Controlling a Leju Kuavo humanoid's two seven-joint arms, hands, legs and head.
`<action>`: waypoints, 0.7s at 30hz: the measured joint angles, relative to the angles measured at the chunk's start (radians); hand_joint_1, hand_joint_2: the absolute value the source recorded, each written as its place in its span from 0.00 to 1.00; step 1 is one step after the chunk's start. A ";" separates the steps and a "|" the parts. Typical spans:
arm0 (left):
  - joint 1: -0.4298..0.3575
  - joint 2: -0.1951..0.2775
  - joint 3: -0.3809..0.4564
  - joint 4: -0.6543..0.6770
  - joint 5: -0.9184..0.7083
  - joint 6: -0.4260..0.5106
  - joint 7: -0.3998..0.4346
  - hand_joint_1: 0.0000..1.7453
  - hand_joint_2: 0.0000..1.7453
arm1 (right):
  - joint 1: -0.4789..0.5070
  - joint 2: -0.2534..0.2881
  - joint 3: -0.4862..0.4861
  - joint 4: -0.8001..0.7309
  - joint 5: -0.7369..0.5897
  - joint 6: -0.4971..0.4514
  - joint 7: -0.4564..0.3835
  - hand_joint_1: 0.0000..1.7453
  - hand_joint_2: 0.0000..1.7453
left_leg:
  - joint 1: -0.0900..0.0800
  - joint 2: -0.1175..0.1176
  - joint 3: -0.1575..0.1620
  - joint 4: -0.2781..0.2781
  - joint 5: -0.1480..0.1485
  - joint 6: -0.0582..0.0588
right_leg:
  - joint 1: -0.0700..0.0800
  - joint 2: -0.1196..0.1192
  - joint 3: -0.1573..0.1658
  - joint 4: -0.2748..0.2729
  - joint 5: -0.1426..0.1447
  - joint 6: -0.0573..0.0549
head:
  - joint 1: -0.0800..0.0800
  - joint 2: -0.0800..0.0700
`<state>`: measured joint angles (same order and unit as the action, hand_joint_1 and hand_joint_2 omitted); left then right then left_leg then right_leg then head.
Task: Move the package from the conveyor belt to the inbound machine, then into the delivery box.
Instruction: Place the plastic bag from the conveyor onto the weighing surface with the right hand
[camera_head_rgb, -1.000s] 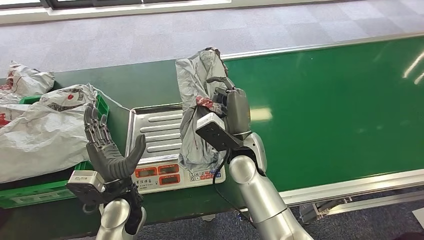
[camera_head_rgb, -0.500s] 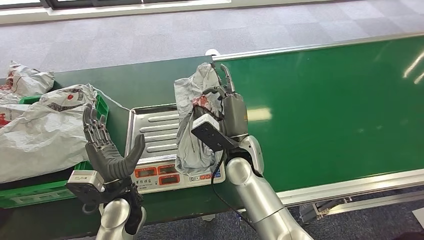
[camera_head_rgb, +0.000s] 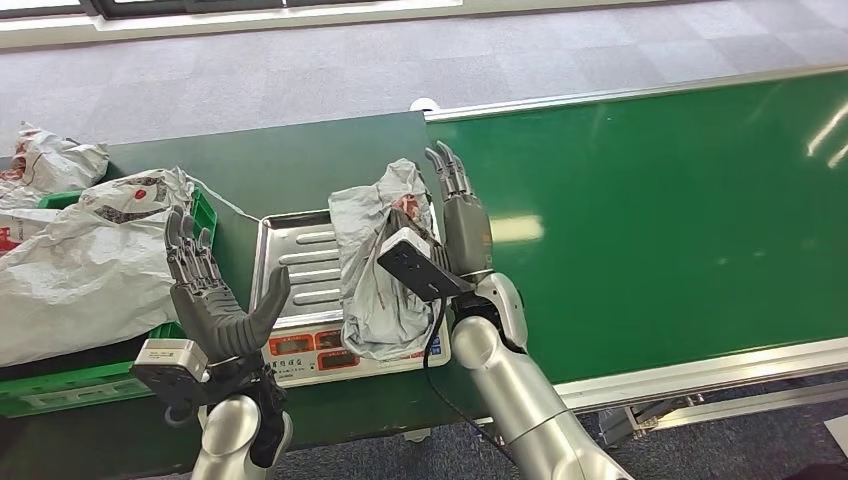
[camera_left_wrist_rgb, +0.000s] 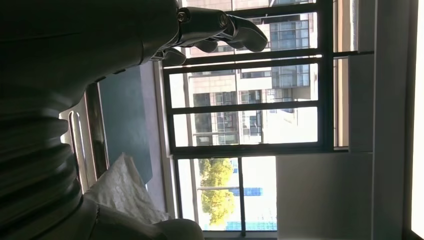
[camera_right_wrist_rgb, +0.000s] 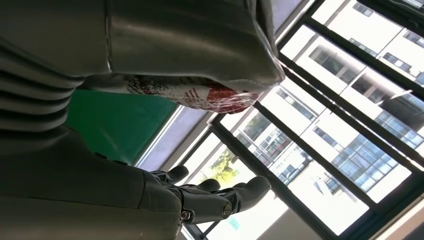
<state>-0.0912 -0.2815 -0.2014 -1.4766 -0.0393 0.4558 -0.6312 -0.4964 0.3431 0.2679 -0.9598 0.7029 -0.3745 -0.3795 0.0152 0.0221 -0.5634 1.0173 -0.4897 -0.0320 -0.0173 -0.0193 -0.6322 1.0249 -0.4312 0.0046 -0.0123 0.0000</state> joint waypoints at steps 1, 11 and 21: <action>-0.002 0.000 0.000 0.001 0.000 0.001 0.000 0.00 1.00 | -0.005 -0.002 0.000 0.009 0.016 0.006 0.018 0.00 0.00 | 0.000 0.000 0.000 0.000 0.000 0.000 | 0.000 0.000 0.000 0.000 0.000 0.000 | 0.000 0.000; -0.003 0.000 0.002 -0.004 -0.013 0.009 0.015 0.00 1.00 | -0.018 -0.033 -0.020 0.077 0.190 0.102 0.246 0.00 0.00 | 0.000 0.000 0.000 0.000 0.000 0.000 | 0.000 0.000 0.000 0.000 0.000 0.000 | 0.000 0.000; -0.003 0.000 0.003 -0.007 -0.015 0.009 0.018 0.00 1.00 | -0.018 -0.046 -0.035 0.095 0.220 0.131 0.293 0.00 0.00 | 0.000 0.000 0.000 0.000 0.000 0.000 | 0.000 0.000 0.000 0.000 0.000 0.000 | 0.000 0.000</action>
<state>-0.0942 -0.2815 -0.1987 -1.4836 -0.0545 0.4646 -0.6130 -0.5140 0.2970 0.2326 -0.8649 0.9224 -0.2440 -0.0865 0.0152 0.0220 -0.5637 1.0174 -0.4898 -0.0320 -0.0174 -0.0194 -0.6323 1.0249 -0.4311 0.0047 -0.0123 0.0000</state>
